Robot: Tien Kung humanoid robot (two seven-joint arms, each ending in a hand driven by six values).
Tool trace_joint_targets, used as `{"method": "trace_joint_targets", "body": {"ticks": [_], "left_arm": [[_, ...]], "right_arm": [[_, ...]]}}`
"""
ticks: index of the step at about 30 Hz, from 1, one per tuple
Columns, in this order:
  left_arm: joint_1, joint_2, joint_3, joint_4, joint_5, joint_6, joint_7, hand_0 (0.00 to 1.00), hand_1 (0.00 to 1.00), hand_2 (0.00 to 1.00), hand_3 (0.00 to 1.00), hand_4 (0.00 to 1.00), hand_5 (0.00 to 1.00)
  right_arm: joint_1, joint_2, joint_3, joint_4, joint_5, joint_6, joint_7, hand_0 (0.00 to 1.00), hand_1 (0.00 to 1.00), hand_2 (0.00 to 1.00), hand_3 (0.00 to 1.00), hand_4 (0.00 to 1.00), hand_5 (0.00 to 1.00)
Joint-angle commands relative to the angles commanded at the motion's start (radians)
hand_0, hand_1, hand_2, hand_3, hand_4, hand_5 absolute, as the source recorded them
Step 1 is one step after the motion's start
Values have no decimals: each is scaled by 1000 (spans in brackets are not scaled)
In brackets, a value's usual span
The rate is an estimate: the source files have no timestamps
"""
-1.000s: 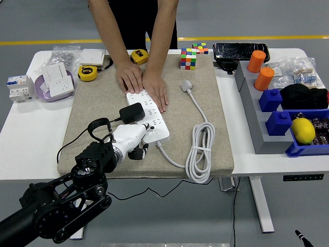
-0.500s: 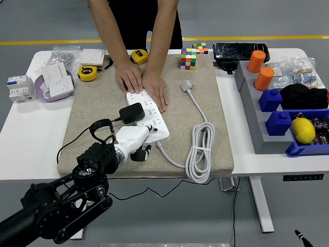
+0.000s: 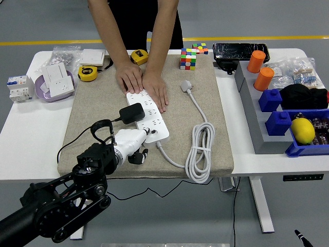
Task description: Pick up the plug,place it near the board,insert it into the board,press the button
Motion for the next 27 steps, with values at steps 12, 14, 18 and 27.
{"method": "trace_joint_targets", "body": {"ticks": [12,14,18,27], "left_arm": [[24,-13,-173,-132,-69,72,-127,171,67,172,641,475,2],[31,-24,-220,-131,-108,112,-183,171,67,172,641,475,2],[36,-59,-322,-56,-258,262,-350,379,453,481,560,836,79],[14,-115,-409,160,-641,379,-733,719,766,689,565,991,213]], "right_arm": [[0,2,2,0,0,-1,-2,823,743,740,774,998,998],[0,3,2,0,-1,0,-2,823,743,740,774,998,998],[0,4,-1,0,-1,1,-3,823,743,740,774,998,998],[0,4,-7,0,-3,3,-6,823,743,741,774,998,998]]}}
